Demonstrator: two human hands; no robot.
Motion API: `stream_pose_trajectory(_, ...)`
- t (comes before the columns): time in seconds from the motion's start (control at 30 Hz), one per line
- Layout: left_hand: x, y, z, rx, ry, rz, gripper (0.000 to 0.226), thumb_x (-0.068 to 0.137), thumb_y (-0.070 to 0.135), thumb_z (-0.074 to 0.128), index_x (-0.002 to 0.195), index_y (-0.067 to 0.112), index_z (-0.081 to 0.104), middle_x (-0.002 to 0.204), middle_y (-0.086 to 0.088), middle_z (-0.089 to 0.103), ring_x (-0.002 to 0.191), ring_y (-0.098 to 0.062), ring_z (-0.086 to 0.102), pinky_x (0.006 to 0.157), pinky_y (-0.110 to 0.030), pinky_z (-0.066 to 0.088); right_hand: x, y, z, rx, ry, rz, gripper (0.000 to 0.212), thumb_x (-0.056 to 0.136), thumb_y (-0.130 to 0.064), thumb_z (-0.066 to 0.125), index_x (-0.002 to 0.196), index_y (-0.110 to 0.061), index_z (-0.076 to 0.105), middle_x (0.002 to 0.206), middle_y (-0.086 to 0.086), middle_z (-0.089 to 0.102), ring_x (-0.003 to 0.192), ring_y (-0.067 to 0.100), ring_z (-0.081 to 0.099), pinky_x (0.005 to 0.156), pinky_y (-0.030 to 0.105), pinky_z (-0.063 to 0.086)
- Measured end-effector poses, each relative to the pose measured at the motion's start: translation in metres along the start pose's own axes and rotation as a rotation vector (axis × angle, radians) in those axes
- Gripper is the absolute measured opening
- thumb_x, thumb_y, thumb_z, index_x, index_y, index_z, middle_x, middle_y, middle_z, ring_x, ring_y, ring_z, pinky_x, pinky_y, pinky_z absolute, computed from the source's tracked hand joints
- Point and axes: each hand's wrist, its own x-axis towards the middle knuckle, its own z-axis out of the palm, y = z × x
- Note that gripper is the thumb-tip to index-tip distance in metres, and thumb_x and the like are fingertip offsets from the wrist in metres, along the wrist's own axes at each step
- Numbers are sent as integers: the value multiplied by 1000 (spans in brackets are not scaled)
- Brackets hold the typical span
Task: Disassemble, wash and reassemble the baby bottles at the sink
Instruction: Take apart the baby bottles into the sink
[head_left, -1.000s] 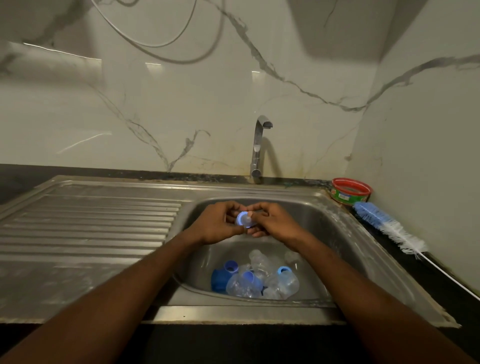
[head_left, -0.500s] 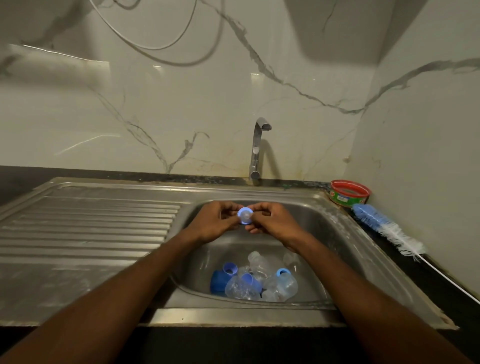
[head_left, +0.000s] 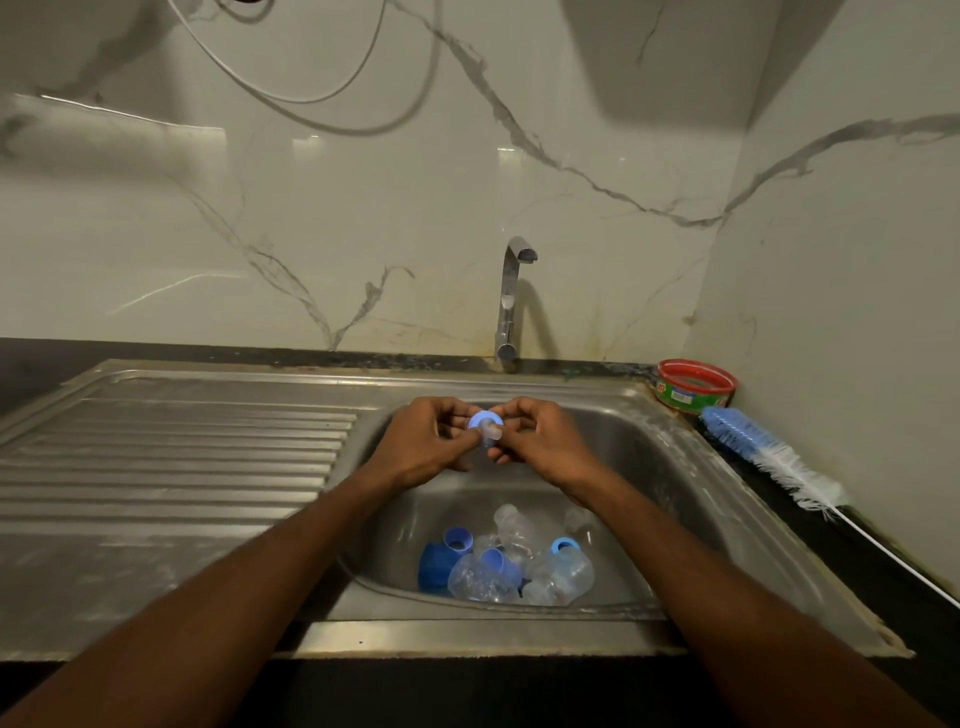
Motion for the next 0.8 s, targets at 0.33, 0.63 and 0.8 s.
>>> stream_pose_trajectory(0.33,3,-1,-1,109,132,8,36,84,41,80,107,15,69,80,0,74,59,-9,71,49,-20,55,-1,-4,10,60,-49,-16,32,99,-17,62,130,-9,64,111,11,74,95,22,74,88,34,60)
stream_pose_trajectory(0.63,1,-1,1,78,95,69,38,89,41,75,118,16,71,90,6,74,77,-2,71,53,-18,55,0,-3,8,95,6,12,24,103,-14,53,122,-5,65,102,19,73,88,27,74,82,33,62)
stream_pose_trajectory(0.8,0,-1,0,105,26,138,37,94,33,70,129,19,67,108,8,71,95,7,65,61,-15,56,0,-4,2,128,41,76,21,96,-13,67,114,-3,63,97,19,75,87,33,75,80,39,63)
